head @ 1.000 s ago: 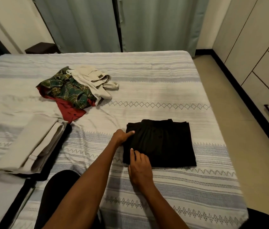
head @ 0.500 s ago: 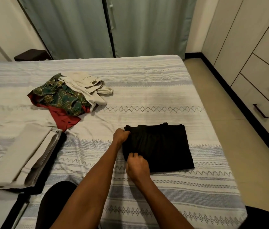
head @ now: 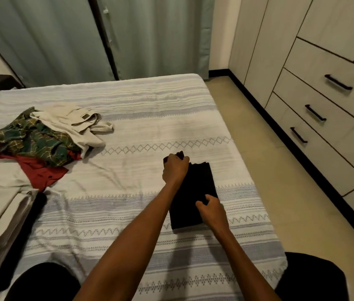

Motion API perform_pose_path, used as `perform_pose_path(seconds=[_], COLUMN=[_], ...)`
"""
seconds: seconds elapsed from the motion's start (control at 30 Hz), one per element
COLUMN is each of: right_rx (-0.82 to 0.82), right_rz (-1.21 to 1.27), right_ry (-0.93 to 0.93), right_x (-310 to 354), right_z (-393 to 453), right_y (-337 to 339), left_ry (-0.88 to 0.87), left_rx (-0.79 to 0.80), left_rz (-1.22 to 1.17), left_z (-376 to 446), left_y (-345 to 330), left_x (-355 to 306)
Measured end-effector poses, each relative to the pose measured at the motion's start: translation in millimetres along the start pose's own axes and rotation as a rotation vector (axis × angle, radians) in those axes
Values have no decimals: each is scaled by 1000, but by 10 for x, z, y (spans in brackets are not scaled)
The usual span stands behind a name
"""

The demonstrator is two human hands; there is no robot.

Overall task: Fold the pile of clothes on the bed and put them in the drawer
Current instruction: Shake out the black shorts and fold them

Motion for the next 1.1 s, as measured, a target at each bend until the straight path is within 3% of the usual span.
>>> perform_pose_path(seconds=[0.17, 0.27, 0.37, 0.43, 0.47, 0.53, 0.6, 0.67, 0.73, 0.83, 1.0, 1.1], right_rx=[-25, -17, -39, -149, -221, -317, -312, -214, -120, -106, -138, -139], right_rz=[-2, -96, -133, -197, -241, -307, -364, -458, -572, -643, -619, -599], right_ry=[-85, -72, -56, 63, 163, 386, 520, 533, 481, 447, 428, 439], right_x=[-392, -560, -631, -580, -521, -344, -207, -227, -392, -590, -639, -642], right_z=[179, 263, 288, 254, 227, 206, 263, 371, 422, 424, 450, 460], right_y=[327, 373, 335, 316, 302, 217, 63, -129, -293, -371, -392, -385], left_ry=[-88, -171, -246, -319, -389, -593, -795, -873, -858, -790, -761, -762], left_rx=[88, 226, 309, 313, 267, 23, -208, -198, -8, 178, 160, 179], left_rz=[183, 248, 184, 46, -3, 94, 425, 717, 936, 997, 1074, 1006], left_z=[-98, -44, 38, 14, -12, -34, -22, 76, 183, 332, 416, 419], left_y=[-594, -828, -863, -761, -671, -455, -360, -435, -577, -749, -981, -1041], left_x=[-292, -286, -231, -257, -284, -277, -191, -8, 191, 333, 348, 451])
Point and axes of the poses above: each hand's wrist, its own z-axis towards the middle knuckle, its own y-axis out of the back of the hand, x = y × z, the point moved 5 cm from there along z, towards the middle knuckle, and after that the axes turned 8 degrees about z, right-handed, at the moved point
